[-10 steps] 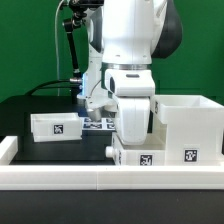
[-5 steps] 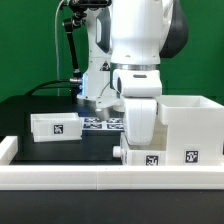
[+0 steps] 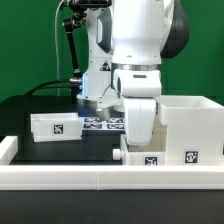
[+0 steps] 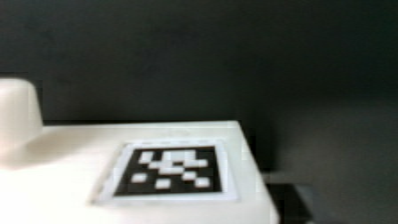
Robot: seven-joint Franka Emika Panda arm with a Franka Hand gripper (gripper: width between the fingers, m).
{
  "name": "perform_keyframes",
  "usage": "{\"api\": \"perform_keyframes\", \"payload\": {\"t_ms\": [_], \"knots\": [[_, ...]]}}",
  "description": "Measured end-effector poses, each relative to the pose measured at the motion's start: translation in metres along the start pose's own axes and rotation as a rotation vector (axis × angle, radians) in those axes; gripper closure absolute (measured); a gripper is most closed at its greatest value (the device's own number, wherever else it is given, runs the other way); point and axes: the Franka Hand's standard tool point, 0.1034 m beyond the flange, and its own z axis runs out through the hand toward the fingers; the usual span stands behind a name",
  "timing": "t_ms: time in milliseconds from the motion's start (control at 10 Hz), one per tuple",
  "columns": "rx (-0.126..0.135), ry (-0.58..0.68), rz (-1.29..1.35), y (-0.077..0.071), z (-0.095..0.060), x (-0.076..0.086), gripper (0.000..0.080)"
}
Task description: Assemble drawer
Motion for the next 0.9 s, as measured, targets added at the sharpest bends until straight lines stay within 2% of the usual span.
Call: {"api": "perform_keyframes", "payload": {"t_ms": [100,200,300,400,600,700,900], "knots": [[-0.001,-0.002,0.004,0.000,-0.001,-0.003,0.0454],[-0.003,-0.002,0.006,0.001,-0.001,-0.003,0.0454],[-0.004,-0.001,0.008,0.001,-0.002,-0.002,0.0270],[-0.009,-0.002,0.013,0.003,-0.006,-0.001,0.0188],[-0.018,-0.006,0.035,0.007,-0.022,0.002,0.0157],[-0.022,-0.011,0.050,0.010,-0.035,0.003,0.0152],[-0.009,-0.027,0.046,0.023,-0.057,-0.007,0.0151]]}}
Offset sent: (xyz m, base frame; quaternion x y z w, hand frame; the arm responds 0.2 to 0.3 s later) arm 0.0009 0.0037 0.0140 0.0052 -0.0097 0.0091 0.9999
